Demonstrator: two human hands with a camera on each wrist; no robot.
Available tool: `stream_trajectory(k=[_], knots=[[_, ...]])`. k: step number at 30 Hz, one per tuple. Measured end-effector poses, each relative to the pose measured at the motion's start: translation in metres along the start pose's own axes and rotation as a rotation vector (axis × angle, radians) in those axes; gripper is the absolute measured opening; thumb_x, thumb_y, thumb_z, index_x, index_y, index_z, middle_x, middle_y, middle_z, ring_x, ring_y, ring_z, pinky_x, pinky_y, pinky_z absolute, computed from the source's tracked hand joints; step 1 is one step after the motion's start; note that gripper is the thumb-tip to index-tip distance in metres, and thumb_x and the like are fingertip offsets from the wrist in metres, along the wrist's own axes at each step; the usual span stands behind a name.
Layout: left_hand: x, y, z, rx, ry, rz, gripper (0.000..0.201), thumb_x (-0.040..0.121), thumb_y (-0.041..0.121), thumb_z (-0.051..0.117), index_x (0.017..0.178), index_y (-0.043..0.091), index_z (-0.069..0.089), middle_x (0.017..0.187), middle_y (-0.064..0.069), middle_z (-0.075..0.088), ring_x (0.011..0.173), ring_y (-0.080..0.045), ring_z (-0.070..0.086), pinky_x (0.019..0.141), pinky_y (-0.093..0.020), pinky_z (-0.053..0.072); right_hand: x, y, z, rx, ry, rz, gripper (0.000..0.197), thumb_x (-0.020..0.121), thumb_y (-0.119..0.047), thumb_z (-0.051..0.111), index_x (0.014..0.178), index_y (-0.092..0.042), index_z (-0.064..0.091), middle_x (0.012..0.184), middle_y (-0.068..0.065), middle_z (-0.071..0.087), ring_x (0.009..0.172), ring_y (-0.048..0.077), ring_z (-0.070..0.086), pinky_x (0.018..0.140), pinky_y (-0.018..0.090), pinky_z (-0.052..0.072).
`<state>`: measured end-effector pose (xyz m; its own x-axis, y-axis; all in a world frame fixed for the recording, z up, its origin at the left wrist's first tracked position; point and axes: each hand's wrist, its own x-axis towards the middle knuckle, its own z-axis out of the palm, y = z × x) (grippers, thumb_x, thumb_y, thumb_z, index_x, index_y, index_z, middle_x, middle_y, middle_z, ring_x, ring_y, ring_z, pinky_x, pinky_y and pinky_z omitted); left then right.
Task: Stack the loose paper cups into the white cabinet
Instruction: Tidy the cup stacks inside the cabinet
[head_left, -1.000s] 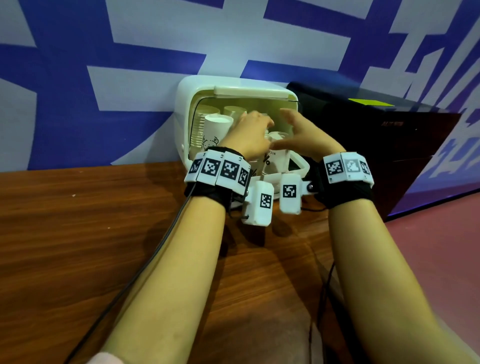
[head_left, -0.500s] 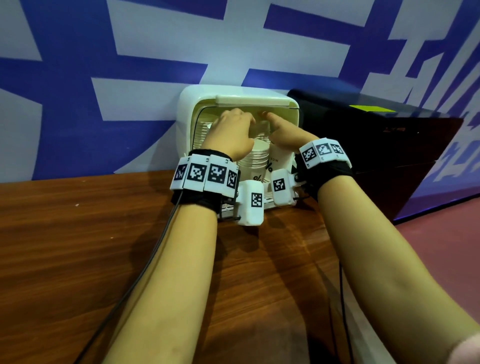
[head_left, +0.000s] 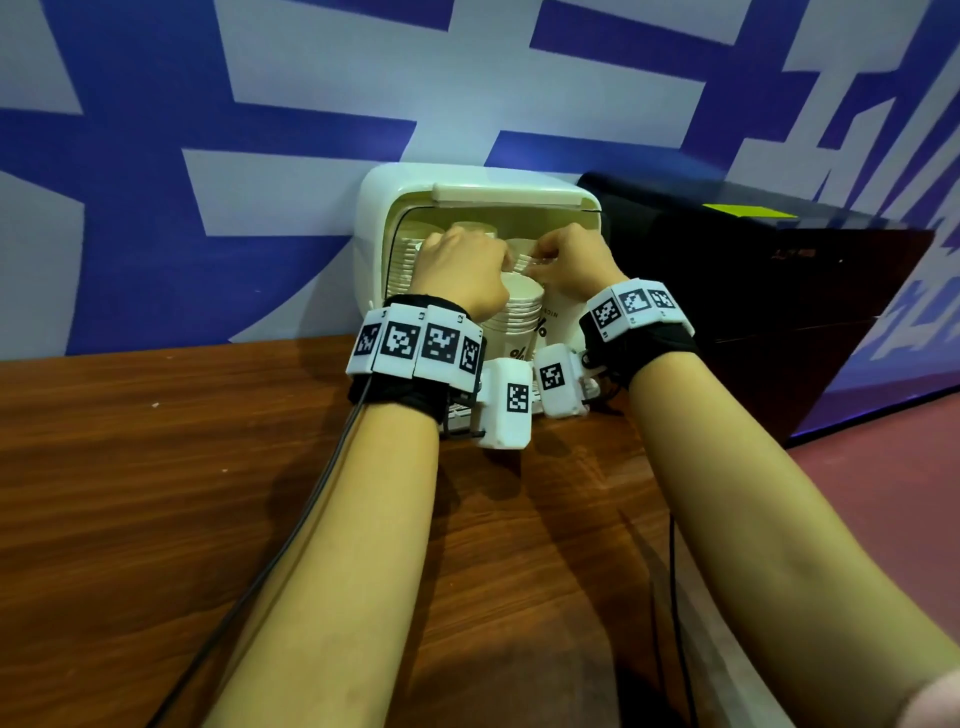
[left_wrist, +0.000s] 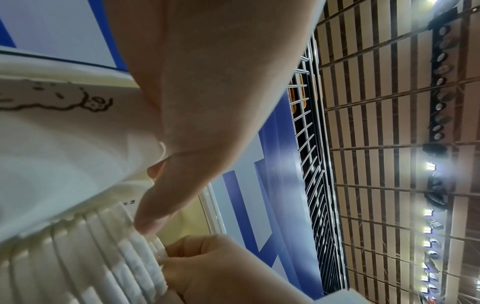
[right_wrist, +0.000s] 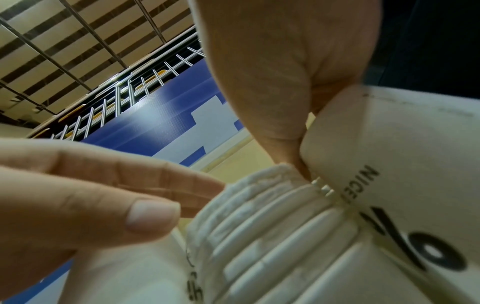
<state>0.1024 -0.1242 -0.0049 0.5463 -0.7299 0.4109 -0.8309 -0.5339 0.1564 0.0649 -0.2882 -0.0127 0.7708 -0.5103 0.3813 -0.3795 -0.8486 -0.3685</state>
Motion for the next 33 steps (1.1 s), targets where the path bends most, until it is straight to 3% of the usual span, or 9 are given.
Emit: stream_trajectory(k=[5,10,14,17,19,23,29,31,33], knots=[[0.0,0.0,0.001,0.017,-0.007,-0.003,0.037,0.092,0.027,0.056,0.128,0.028,0.056,0.136,-0.002,0.053,0.13,-0.024,0.039,0.107,-0.039,0.028,0.001,-0.002,0.004,0.036,0.049,0.028,0.011,0.083,-0.014,0.07,0.092,-0.01,0.075,0.095,0.008,0.073,0.087,0.017,0.063,0.073,0.025,0.046],[0.0,0.001,0.0,0.002,-0.002,-0.013,0.036,0.092,0.025,0.055,0.128,0.025,0.057,0.137,-0.004,0.051,0.131,-0.025,0.038,0.108,-0.04,0.027,-0.002,-0.006,0.005,0.019,-0.053,0.033,0.03,0.095,-0.02,0.059,0.123,-0.015,0.065,0.121,0.006,0.067,0.111,0.023,0.061,0.093,0.032,0.049],[-0.002,0.001,-0.005,-0.052,-0.006,-0.04,0.038,0.092,0.017,0.056,0.129,0.024,0.056,0.138,-0.006,0.047,0.131,-0.026,0.037,0.11,-0.041,0.024,-0.005,-0.006,0.004,-0.005,-0.077,0.026,0.041,0.097,-0.021,0.05,0.138,-0.022,0.051,0.135,0.003,0.059,0.124,0.024,0.054,0.106,0.041,0.042],[-0.004,0.0,-0.01,-0.076,-0.025,-0.062,0.042,0.091,0.01,0.056,0.131,0.022,0.054,0.138,-0.007,0.046,0.132,-0.027,0.036,0.111,-0.041,0.023,-0.006,-0.005,-0.002,-0.043,-0.101,0.044,0.051,0.093,-0.027,0.057,0.143,-0.021,0.045,0.142,0.004,0.052,0.129,0.027,0.048,0.109,0.045,0.037],[-0.005,-0.001,-0.013,-0.085,-0.044,-0.073,0.045,0.09,0.007,0.056,0.133,0.021,0.052,0.137,-0.008,0.046,0.132,-0.028,0.035,0.111,-0.041,0.023,-0.008,-0.004,-0.009,-0.042,-0.132,0.079,0.061,0.089,-0.027,0.064,0.145,-0.016,0.041,0.145,0.008,0.047,0.131,0.027,0.046,0.108,0.04,0.038],[-0.009,-0.003,-0.019,-0.092,-0.088,-0.118,0.044,0.09,0.005,0.055,0.131,0.02,0.052,0.138,-0.01,0.043,0.133,-0.03,0.032,0.112,-0.045,0.022,-0.018,0.0,-0.024,0.003,-0.232,0.151,0.064,0.079,-0.036,0.075,0.134,-0.017,0.049,0.129,0.003,0.058,0.112,0.023,0.057,0.088,0.038,0.049],[-0.008,-0.004,-0.016,-0.134,-0.147,-0.17,0.052,0.087,-0.005,0.053,0.133,0.019,0.05,0.14,-0.011,0.036,0.137,-0.032,0.022,0.113,-0.048,0.027,-0.043,-0.006,-0.034,0.094,-0.323,0.171,0.054,0.091,-0.053,0.055,0.131,-0.016,0.053,0.116,0.007,0.062,0.101,0.025,0.064,0.09,0.046,0.053],[-0.007,-0.004,-0.015,-0.14,-0.146,-0.174,0.054,0.087,-0.006,0.054,0.134,0.019,0.051,0.14,-0.011,0.036,0.136,-0.031,0.022,0.113,-0.048,0.027,-0.048,-0.008,-0.037,0.141,-0.327,0.179,0.05,0.099,-0.048,0.044,0.129,-0.01,0.056,0.118,0.013,0.063,0.104,0.029,0.062,0.093,0.049,0.051],[-0.006,-0.005,-0.013,-0.152,-0.133,-0.184,0.055,0.086,-0.006,0.055,0.135,0.02,0.051,0.139,-0.011,0.036,0.135,-0.031,0.023,0.113,-0.046,0.028,-0.048,-0.006,-0.038,0.161,-0.315,0.185,0.038,0.102,-0.03,0.045,0.131,-0.007,0.055,0.12,0.016,0.062,0.105,0.03,0.062,0.094,0.048,0.051]])
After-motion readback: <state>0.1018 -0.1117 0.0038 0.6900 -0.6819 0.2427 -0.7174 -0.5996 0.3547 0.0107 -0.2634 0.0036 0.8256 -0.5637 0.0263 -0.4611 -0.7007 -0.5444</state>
